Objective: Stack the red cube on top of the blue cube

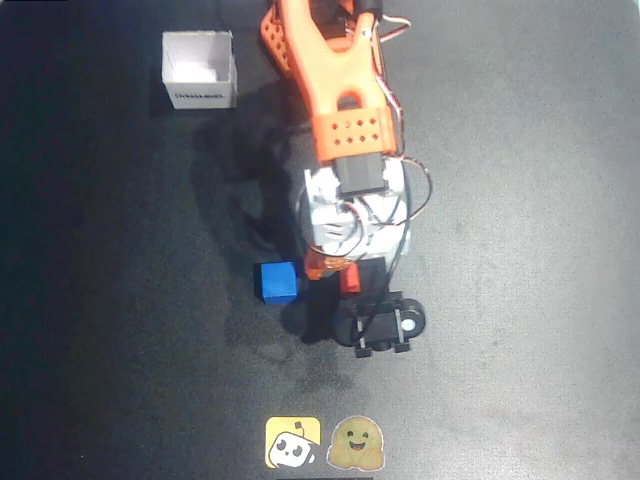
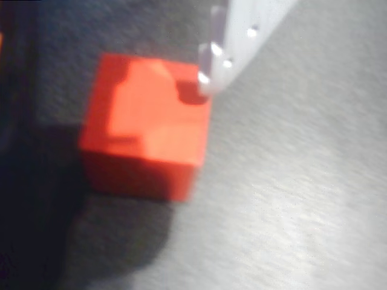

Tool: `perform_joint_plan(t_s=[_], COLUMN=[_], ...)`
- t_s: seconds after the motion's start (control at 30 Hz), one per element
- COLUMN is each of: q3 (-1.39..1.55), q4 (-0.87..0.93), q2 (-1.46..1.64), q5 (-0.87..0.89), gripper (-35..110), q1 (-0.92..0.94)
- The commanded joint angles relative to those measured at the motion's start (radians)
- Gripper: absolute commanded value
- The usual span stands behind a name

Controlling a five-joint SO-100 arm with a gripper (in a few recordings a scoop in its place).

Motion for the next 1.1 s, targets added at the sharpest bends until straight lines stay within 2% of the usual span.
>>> perform_joint_plan(t_s=[0.0,0.43,0.5,0.57,0.73,0.87,1.07], q3=[-0.040,-0.003,0.012,0.014,0.015,-0.043,-0.267], q4=[-0.020,-0.129,-0.150,-0.158,-0.150,-0.055,0.225], q2=[-0.002,-0.110,-0.110,-0.115,-0.100,-0.075,-0.072], q5=[0.023,0.040,0.038,0.031,0.028,0.012,-0.083], gripper=[26,25,16,2,0,0,0], q1=[-0.017,-0.029,-0.026,-0.021,-0.009,0.017,0.118])
